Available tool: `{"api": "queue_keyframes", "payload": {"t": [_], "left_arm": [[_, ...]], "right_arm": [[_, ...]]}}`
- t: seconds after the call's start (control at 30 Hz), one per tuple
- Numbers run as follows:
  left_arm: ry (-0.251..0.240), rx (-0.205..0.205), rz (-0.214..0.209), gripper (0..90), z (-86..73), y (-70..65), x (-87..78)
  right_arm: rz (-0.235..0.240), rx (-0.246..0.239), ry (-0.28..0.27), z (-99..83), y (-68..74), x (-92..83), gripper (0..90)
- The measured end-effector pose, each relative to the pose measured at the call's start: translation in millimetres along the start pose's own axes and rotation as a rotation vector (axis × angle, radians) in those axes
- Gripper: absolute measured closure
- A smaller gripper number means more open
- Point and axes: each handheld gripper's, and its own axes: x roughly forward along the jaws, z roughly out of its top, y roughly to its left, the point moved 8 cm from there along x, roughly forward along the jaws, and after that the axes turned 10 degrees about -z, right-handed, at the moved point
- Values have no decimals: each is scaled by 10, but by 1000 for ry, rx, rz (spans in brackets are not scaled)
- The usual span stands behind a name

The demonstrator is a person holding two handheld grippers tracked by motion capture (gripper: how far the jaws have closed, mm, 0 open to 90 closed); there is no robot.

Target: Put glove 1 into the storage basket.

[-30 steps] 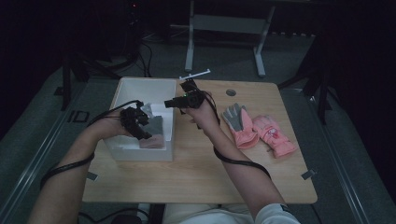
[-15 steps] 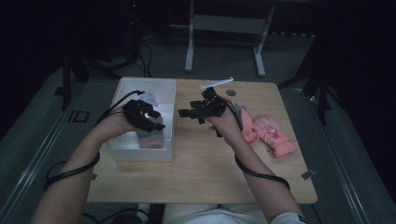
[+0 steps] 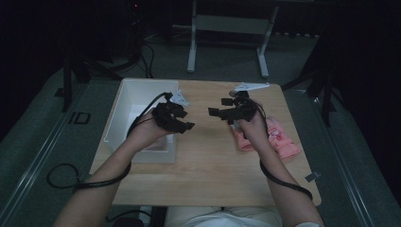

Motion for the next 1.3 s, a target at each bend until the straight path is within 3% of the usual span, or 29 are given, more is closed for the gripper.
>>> {"api": "queue_keyframes", "payload": {"t": [0.07, 0.13, 0.23, 0.43, 0.6, 0.67, 0.77, 0.87, 0.93, 1.03, 1.2, 1.3], "left_arm": [[-11, -12, -16, 484, 24, -78, 70], [-15, -16, -2, 482, 25, -149, 148], [-5, 11, 25, 433, -8, -288, 301], [-42, 41, -8, 389, -90, -516, 578], [-44, 8, -17, 203, -218, -591, 769], [-50, 1, -13, 181, -279, -601, 823], [-67, -33, -42, 162, -389, -630, 910], [-36, -32, -66, 121, -528, -707, 1038], [-12, -33, -61, 73, -615, -734, 1116], [-5, -64, -60, 25, -718, -748, 1203], [-36, -83, -19, 14, -857, -765, 1305], [-33, -88, -12, 8, -946, -803, 1378]], "right_arm": [[-16, 3, 4, -34, -77, -56, 136], [-39, -4, -6, -53, -140, -121, 137], [-52, -24, -21, -85, -195, -239, 119], [-96, -45, -11, -222, -355, -357, 178], [-152, -64, 48, -420, -560, -417, 407], [-171, -66, 60, -482, -639, -432, 458], [-199, -73, 84, -569, -733, -448, 485], [-222, -72, 103, -648, -833, -458, 491], [-240, -73, 114, -693, -901, -468, 500], [-267, -81, 125, -739, -992, -484, 518], [-243, -104, 129, -783, -1082, -456, 555], [-267, -127, 155, -817, -1141, -409, 564]]}}
